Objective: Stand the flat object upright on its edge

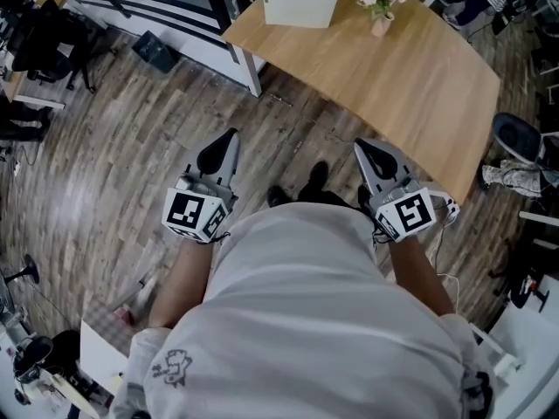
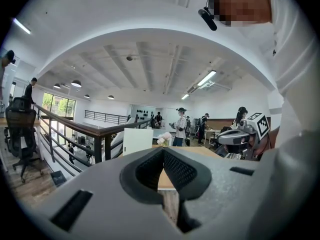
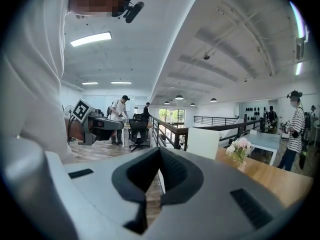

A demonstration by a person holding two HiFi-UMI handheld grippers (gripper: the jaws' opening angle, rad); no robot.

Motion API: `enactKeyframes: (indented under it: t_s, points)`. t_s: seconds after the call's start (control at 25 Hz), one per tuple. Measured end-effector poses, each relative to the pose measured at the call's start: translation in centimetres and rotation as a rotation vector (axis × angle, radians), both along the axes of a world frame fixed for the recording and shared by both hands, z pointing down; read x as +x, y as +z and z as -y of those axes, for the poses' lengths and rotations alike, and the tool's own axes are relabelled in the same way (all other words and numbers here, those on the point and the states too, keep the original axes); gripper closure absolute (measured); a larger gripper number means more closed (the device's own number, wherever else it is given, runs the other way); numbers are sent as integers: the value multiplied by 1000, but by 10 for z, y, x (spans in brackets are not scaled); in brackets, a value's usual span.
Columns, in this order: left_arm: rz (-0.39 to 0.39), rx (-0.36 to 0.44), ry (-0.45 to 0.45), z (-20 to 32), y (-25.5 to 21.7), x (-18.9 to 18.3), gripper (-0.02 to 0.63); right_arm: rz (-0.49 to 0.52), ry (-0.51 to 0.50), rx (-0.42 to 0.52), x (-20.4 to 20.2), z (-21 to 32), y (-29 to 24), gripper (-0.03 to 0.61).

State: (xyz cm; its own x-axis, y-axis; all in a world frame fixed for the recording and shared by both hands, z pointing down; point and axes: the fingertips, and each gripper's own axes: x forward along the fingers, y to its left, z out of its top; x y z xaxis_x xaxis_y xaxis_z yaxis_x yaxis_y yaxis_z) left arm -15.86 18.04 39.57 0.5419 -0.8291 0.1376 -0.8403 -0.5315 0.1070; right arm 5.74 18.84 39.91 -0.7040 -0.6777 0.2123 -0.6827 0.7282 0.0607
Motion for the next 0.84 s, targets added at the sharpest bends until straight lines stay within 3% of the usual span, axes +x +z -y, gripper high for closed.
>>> enactKeyframes:
  t_s: [0.84]
  points:
    - [-4,16,-6,-5,-5,-19,606,4,-4,17,-23,-2,-8,574]
